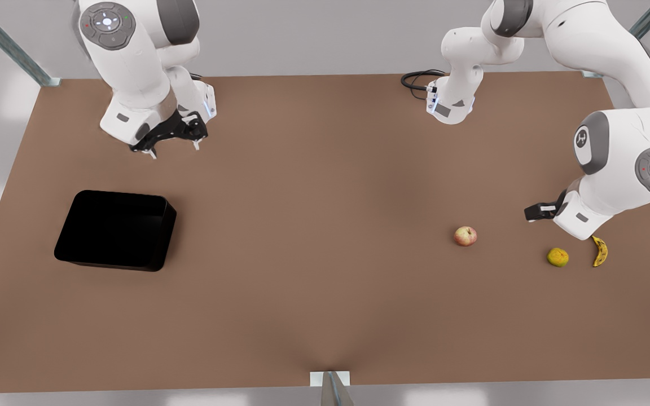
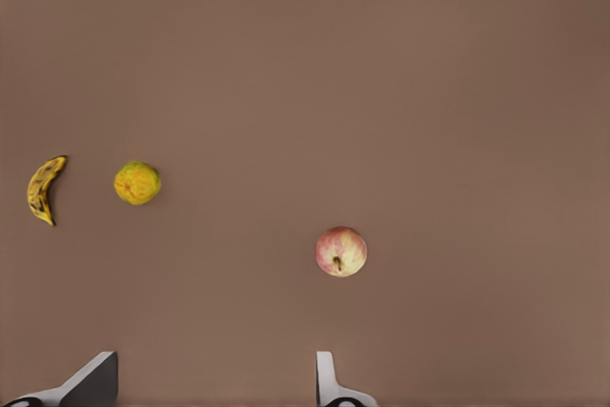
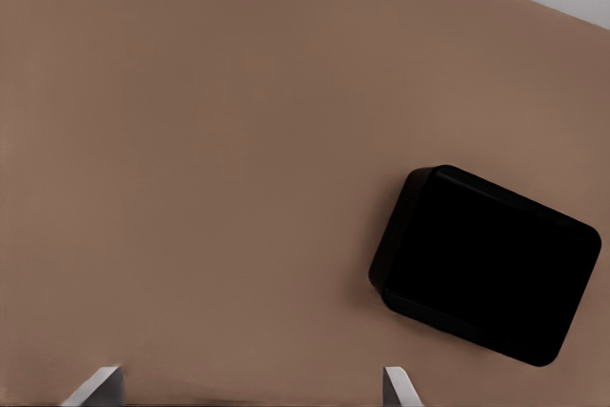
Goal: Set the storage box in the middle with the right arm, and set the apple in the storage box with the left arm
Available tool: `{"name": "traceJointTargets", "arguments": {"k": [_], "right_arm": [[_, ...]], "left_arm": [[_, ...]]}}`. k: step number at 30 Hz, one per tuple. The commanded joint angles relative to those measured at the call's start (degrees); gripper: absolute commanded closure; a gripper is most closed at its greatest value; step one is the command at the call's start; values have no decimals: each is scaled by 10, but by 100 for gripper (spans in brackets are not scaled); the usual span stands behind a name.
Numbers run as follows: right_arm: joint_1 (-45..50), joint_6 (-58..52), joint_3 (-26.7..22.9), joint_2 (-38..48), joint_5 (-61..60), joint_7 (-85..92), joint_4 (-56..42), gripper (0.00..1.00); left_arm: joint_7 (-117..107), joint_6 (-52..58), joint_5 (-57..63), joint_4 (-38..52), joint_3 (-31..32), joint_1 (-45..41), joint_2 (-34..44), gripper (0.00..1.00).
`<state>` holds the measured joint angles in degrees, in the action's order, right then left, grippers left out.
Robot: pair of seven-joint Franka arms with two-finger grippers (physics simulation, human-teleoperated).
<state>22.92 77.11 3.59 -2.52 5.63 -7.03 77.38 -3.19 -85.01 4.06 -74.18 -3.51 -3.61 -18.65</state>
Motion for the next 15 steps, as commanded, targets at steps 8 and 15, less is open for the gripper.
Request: {"name": "traceJointTargets", "arguments": {"k": [8,15], "right_arm": [[-69,230,-12,-74,22,-7,167,0],[-106,459,-31,1,36,32,400,0]], "left_arm": [[-73,-6,4,-4,9,-56,-35,0],[-83,-12,-2,-20,37,-66,-106,0]]}}
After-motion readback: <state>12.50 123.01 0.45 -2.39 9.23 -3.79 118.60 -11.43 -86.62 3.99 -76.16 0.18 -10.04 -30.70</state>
